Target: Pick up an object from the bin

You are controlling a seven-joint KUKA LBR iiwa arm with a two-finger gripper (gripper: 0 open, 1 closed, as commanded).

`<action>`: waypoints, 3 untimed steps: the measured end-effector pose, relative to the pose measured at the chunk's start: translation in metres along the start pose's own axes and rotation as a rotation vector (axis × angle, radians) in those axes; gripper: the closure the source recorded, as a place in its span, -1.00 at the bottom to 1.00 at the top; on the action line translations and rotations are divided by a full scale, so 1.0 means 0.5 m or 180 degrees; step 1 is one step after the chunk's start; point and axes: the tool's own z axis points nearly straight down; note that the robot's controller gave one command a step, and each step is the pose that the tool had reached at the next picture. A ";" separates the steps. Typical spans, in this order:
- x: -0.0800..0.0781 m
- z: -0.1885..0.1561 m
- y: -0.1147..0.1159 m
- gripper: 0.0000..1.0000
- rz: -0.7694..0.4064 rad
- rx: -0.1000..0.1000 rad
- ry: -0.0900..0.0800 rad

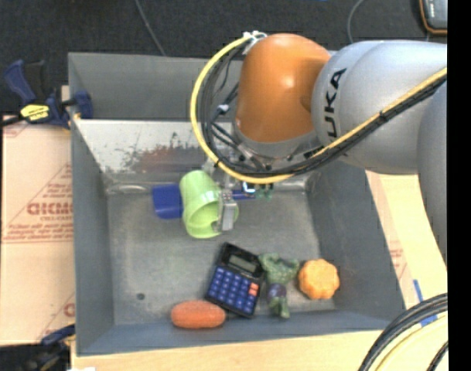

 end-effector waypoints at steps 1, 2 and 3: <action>0.000 0.000 0.000 -1.00 0.0001 0.0000 0.0000; 0.005 0.200 0.032 -1.00 -0.0233 0.0000 -0.0020; 0.014 0.242 -0.024 -1.00 -0.0137 -0.0001 -0.0028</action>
Offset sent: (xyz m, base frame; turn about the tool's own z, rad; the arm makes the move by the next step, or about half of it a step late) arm -0.0048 0.0209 -0.1236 -0.0906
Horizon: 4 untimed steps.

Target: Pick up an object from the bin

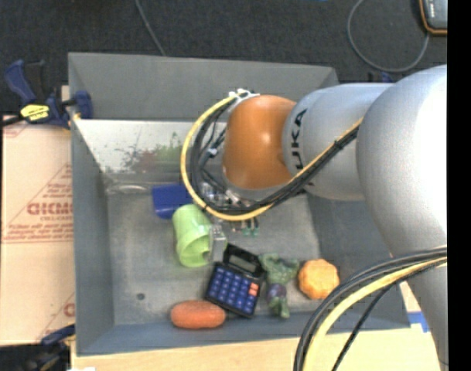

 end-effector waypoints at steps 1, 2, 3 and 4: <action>0.011 -0.029 -0.032 -1.00 -0.0530 -0.0008 0.0009; 0.073 -0.060 -0.030 -1.00 -0.0531 -0.0003 -0.0001; 0.106 -0.072 -0.085 -1.00 -0.0403 0.0002 -0.0003; 0.093 0.019 -0.012 -1.00 -0.0634 -0.0016 -0.0042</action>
Offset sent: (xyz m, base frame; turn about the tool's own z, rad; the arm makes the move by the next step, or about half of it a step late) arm -0.0661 0.0141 0.0347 0.1964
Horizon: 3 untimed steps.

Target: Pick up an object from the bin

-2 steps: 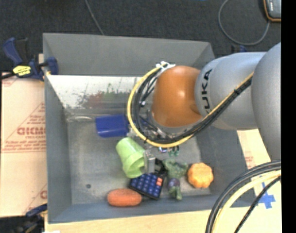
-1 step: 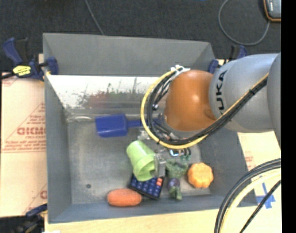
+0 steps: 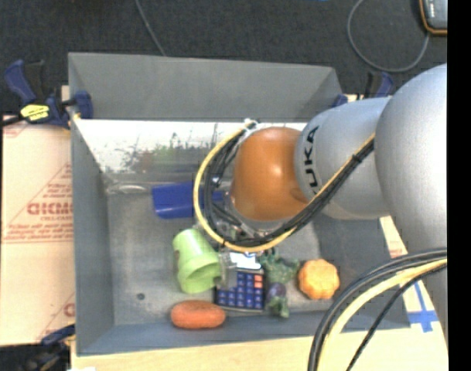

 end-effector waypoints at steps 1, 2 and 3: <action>-0.007 -0.052 -0.009 -1.00 -0.0291 0.0014 0.0039; 0.002 -0.091 0.048 -1.00 -0.0759 0.0005 0.0033; 0.048 -0.101 -0.060 -1.00 -0.0363 0.0012 0.0015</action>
Offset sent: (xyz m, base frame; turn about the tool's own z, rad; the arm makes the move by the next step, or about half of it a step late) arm -0.0082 0.0220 0.0450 -0.2381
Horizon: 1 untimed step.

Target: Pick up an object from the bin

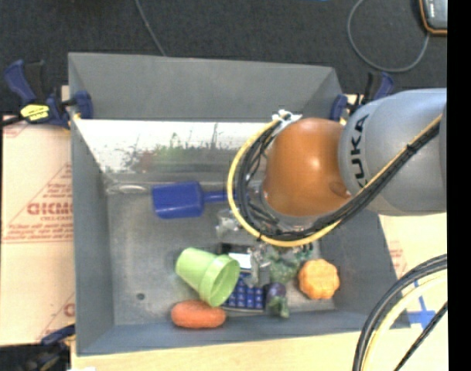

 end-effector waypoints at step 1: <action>-0.005 -0.075 0.147 -1.00 0.0989 -0.0007 0.0002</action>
Offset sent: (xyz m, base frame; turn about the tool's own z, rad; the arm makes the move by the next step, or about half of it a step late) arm -0.0052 -0.0047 -0.0114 0.1199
